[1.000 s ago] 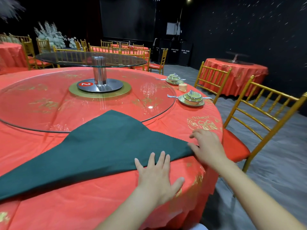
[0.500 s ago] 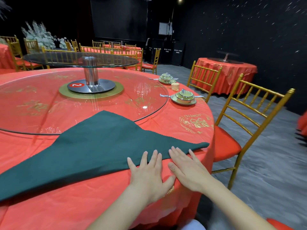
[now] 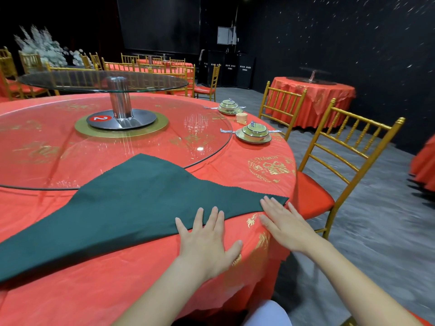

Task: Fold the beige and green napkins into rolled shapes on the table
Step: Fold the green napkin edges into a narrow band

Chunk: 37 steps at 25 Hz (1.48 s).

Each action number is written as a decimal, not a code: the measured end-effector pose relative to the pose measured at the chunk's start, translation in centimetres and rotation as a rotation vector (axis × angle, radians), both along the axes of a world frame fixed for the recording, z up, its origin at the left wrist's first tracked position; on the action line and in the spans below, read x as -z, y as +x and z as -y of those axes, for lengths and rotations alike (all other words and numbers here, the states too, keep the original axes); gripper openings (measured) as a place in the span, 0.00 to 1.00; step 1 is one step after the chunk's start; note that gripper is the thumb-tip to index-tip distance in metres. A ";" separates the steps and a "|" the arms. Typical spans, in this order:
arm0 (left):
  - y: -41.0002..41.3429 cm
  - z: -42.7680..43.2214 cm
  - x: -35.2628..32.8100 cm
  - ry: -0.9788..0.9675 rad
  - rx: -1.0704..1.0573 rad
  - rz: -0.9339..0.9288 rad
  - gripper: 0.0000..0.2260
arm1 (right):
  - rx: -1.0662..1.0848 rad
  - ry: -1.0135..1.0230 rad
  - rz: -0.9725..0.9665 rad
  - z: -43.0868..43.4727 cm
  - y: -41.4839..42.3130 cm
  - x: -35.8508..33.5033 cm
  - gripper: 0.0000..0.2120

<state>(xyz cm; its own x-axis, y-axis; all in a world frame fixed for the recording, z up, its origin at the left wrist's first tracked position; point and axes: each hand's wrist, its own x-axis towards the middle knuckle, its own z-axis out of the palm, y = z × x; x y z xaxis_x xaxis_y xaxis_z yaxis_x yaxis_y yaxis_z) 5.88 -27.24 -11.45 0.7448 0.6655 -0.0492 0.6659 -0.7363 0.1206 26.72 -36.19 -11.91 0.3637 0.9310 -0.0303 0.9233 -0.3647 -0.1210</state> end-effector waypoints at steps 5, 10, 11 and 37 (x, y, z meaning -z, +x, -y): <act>0.0 0.0 0.1 -0.005 -0.002 0.006 0.36 | 0.184 -0.032 -0.015 0.4 2.0 -1.1 0.35; 0.0 0.0 0.0 -0.011 0.000 0.002 0.36 | 0.005 0.243 -0.153 -1.9 0.1 -1.6 0.25; 0.0 0.0 0.0 -0.010 0.002 0.001 0.36 | -0.029 0.212 -0.210 -2.1 0.4 -1.5 0.24; 5.8 1.9 -0.4 -0.012 0.022 -0.053 0.36 | 0.020 0.646 0.319 -3.7 2.6 -0.4 0.09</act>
<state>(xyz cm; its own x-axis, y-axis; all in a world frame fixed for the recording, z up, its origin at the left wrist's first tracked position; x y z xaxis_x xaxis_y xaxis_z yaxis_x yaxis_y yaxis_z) 11.69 -29.13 -11.04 0.7550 0.6485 -0.0967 0.6556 -0.7492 0.0942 29.29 -32.46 -11.53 0.2800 0.7199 0.6351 0.9435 -0.3286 -0.0435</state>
